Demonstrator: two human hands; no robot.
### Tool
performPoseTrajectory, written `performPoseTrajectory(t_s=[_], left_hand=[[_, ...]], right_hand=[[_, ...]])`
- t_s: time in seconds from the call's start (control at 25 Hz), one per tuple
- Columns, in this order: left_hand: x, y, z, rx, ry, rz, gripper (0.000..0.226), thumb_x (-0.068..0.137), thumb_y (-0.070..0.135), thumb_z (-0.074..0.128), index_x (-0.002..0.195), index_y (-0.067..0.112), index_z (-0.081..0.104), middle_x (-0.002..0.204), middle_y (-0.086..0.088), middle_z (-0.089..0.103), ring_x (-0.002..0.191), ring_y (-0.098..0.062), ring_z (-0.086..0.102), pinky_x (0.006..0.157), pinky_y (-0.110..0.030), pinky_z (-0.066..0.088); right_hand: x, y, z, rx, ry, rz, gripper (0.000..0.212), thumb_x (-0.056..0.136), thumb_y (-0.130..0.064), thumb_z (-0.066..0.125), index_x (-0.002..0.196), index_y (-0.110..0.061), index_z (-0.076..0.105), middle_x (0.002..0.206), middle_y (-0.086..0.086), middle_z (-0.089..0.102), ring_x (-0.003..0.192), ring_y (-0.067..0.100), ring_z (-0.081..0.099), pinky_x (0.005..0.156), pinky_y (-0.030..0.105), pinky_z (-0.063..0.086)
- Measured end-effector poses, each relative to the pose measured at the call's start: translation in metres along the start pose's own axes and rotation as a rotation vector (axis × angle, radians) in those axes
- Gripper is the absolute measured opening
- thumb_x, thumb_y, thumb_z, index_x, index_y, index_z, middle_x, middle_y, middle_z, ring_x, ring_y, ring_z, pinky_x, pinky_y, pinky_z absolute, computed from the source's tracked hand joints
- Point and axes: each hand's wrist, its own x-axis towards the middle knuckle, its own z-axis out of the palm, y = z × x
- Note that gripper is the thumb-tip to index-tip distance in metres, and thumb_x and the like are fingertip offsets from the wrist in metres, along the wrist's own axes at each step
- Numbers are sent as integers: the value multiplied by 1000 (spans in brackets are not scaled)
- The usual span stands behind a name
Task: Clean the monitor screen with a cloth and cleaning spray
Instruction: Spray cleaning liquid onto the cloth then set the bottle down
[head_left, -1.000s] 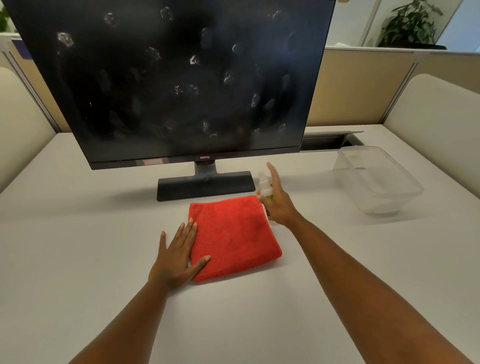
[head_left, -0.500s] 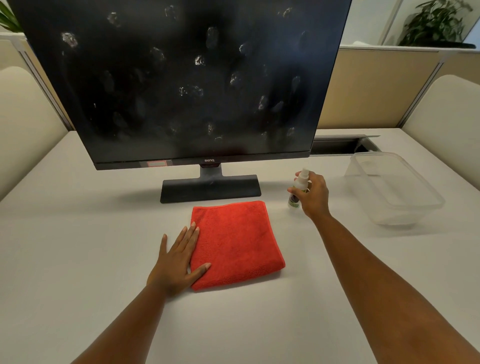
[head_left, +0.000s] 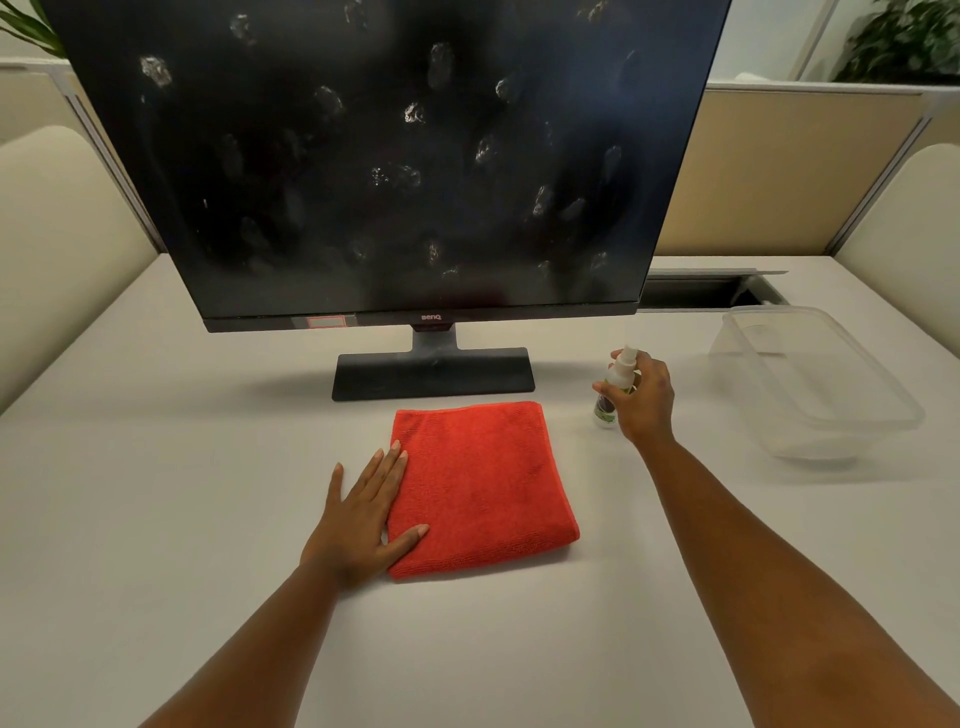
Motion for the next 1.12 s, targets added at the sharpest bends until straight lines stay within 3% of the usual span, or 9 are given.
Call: performPoseTrajectory(t_s=[0.28, 0.44, 0.56, 0.64, 0.72, 0.8, 0.96, 1.12], left_hand=[[-1, 1, 0, 16, 8, 4, 98, 63, 85, -5, 138, 22, -19, 148, 8, -15, 137, -9, -14, 111, -44, -18], [0, 0, 0, 4, 18, 14, 97, 65, 84, -2, 139, 23, -15, 149, 8, -12, 138, -9, -11, 110, -44, -17], [0, -1, 0, 2, 15, 18, 97, 65, 84, -2, 138, 22, -16, 149, 7, -12, 138, -10, -11, 110, -44, -17], [0, -1, 0, -2, 17, 15, 100, 64, 84, -3, 138, 18, -17, 149, 7, -13, 138, -11, -11, 110, -44, -17], [0, 0, 0, 15, 10, 9, 104, 62, 85, -6, 136, 13, -21, 147, 7, -16, 138, -11, -13, 110, -44, -18], [-1, -1, 0, 23, 7, 8, 104, 61, 85, -8, 135, 14, -24, 147, 8, -19, 138, -10, -14, 110, -43, -19], [0, 0, 0, -7, 16, 15, 101, 61, 85, -5, 136, 19, -22, 147, 9, -17, 137, -9, -15, 110, -43, -18], [-3, 1, -1, -35, 37, 30, 101, 62, 85, -2, 138, 21, -18, 147, 9, -17, 137, -9, -14, 110, -44, -18]], right_hand=[[-2, 3, -3, -8, -56, 24, 56, 77, -7, 71, 127, -3, 47, 128, 19, 50, 116, 34, 50, 103, 43, 41], [-13, 7, -4, 62, -102, 69, 76, 74, -7, 74, 137, -8, 32, 138, 17, 42, 124, 34, 44, 105, 43, 38], [-33, 11, 0, 4, -69, 252, 91, 75, -24, 75, 144, -11, 19, 141, 17, 39, 130, 34, 36, 106, 47, 33], [-52, 4, 6, -202, -67, 424, 84, 82, -44, 63, 145, -11, 19, 142, 17, 38, 132, 35, 32, 105, 47, 31], [-66, -7, 16, -356, -187, 442, 74, 87, -52, 50, 142, -9, 25, 141, 16, 38, 131, 34, 33, 104, 42, 33], [-76, -18, 27, -355, -347, 380, 70, 88, -52, 49, 138, -6, 33, 141, 15, 42, 130, 32, 38, 103, 38, 36], [-86, -36, 39, -189, -523, 423, 62, 85, -41, 60, 130, -3, 43, 135, 13, 50, 122, 30, 49, 98, 36, 41], [-86, -48, 33, 72, -651, 595, 66, 78, -28, 72, 131, -3, 42, 136, 12, 48, 123, 27, 46, 101, 34, 36]])
